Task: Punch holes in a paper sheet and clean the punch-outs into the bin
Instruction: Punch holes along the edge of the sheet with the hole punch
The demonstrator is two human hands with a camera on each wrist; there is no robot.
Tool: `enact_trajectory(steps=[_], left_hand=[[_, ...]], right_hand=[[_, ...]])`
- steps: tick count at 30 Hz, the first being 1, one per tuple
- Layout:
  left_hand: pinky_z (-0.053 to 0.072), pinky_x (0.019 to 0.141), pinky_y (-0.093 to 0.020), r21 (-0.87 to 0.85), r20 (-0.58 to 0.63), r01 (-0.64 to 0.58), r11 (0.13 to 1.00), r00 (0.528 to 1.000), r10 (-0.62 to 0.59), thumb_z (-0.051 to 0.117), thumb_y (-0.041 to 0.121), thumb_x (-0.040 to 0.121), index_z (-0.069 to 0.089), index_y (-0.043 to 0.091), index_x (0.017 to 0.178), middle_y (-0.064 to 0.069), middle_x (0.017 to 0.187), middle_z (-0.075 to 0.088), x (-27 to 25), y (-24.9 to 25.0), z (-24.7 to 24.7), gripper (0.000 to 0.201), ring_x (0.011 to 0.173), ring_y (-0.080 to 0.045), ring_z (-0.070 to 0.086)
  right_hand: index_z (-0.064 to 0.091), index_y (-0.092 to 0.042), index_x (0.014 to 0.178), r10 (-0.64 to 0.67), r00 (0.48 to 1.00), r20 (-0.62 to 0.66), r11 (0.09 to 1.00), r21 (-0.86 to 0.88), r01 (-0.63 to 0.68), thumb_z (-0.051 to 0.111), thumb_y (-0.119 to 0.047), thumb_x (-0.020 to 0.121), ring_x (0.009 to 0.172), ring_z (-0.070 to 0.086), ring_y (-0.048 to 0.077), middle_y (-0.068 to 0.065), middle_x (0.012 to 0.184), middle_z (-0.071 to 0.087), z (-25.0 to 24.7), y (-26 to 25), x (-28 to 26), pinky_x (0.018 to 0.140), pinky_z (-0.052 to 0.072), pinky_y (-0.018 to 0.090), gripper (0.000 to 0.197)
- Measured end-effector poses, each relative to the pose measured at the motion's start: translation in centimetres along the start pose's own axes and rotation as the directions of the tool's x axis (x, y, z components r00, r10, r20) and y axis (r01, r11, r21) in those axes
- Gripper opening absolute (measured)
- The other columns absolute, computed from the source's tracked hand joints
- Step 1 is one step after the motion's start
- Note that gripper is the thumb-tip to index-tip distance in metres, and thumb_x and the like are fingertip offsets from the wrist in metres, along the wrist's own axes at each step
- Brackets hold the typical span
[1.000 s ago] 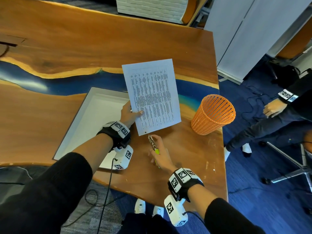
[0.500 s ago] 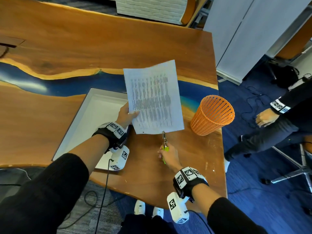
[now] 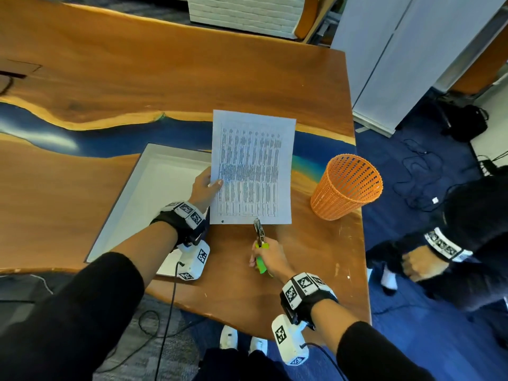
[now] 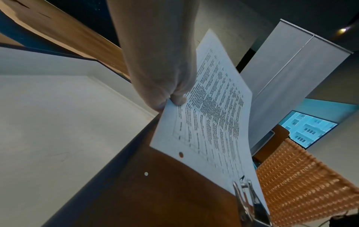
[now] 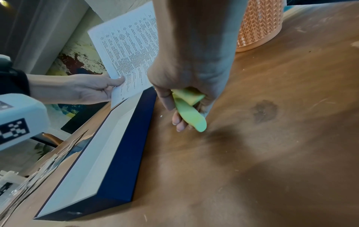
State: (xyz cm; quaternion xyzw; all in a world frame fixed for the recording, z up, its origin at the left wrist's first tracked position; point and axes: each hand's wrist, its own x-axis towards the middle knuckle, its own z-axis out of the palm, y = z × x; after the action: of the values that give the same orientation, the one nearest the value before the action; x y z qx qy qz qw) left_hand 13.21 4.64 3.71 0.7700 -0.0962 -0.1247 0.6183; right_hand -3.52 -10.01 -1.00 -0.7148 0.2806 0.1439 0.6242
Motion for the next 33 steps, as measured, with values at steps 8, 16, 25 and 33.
enact_trajectory(steps=[8, 16, 25, 33], left_hand=[[0.05, 0.093, -0.054, -0.131, -0.073, 0.023, 0.991, 0.997, -0.033, 0.05, 0.005, 0.095, 0.048, 0.0, 0.132, -0.022, 0.13, 0.057, 0.6, 0.9, 0.7, 0.037, 0.113, -0.034, 0.06], [0.049, 0.094, -0.057, -0.132, -0.06, -0.001, 0.991, 0.998, -0.007, 0.05, 0.003, 0.095, 0.047, -0.001, 0.134, -0.023, 0.13, 0.057, 0.6, 0.5, 1.7, 0.039, 0.116, -0.039, 0.058], [0.05, 0.093, -0.052, -0.158, -0.039, 0.034, 0.987, 0.998, -0.041, 0.049, 0.001, 0.095, 0.045, -0.001, 0.135, -0.023, 0.13, 0.057, 0.7, 0.6, 2.4, 0.04, 0.115, -0.039, 0.058], [0.051, 0.092, -0.054, -0.192, -0.035, 0.051, 0.98, 0.998, -0.058, 0.049, 0.002, 0.095, 0.046, -0.002, 0.133, -0.023, 0.13, 0.057, 0.4, 0.1, 2.8, 0.038, 0.113, -0.04, 0.059]], right_hand=[[0.053, -0.01, 0.066, 0.019, 0.999, 0.033, 1.0, -0.002, -0.019, 0.046, 0.011, 0.068, 0.05, 0.056, 0.026, 0.019, 0.057, 0.057, 0.1, -0.5, -0.5, 0.064, 0.051, 0.041, 0.022], [0.053, -0.012, 0.069, 0.001, 1.0, -0.011, 1.0, 0.009, -0.001, 0.046, 0.009, 0.072, 0.051, 0.057, 0.024, 0.018, 0.06, 0.058, -0.5, -1.3, -0.7, 0.056, 0.048, 0.031, 0.023], [0.053, -0.014, 0.061, -0.017, 0.998, -0.055, 0.999, -0.039, 0.015, 0.046, 0.004, 0.064, 0.051, 0.057, 0.027, 0.014, 0.051, 0.057, -0.3, -1.8, -0.6, 0.056, 0.051, 0.042, 0.019], [0.045, -0.015, 0.05, 0.05, 0.992, -0.114, 0.999, 0.011, -0.049, 0.04, 0.002, 0.066, 0.036, 0.042, 0.022, 0.016, 0.05, 0.045, 0.2, -1.9, -0.5, 0.045, 0.037, 0.029, 0.024]])
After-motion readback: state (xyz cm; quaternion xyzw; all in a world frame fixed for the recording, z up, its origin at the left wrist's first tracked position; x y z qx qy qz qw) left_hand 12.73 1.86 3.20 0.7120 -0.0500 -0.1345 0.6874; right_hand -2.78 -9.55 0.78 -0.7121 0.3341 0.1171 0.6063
